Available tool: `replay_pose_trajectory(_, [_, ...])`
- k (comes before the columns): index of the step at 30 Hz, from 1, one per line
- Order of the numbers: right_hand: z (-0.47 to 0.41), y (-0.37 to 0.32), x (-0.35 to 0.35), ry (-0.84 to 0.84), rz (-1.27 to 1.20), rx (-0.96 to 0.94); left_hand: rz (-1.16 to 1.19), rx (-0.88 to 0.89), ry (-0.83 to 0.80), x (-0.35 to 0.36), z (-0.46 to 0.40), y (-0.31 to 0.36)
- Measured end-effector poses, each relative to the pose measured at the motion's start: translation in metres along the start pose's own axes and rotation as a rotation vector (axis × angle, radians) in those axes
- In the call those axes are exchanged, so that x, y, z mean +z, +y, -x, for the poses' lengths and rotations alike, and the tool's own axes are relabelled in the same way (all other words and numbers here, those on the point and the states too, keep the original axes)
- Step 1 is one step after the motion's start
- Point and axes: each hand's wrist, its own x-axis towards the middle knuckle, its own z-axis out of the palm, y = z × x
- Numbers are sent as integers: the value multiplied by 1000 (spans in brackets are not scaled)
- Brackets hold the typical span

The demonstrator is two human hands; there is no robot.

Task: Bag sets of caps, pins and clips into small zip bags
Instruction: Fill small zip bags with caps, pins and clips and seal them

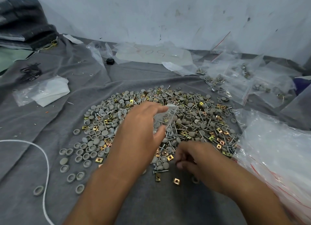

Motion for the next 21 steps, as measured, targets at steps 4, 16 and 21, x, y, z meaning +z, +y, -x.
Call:
replay_pose_trajectory(4, [-3, -7, -9, 546, -284, -182, -1, 20, 1, 0, -1, -2])
replay_pose_trajectory(16, [-17, -27, 1, 933, -145, -355, 13, 30, -54, 1, -1, -3])
replay_pose_trajectory(21, [-14, -27, -1, 1013, -229, -378, 18, 24, -35, -2, 0, -1])
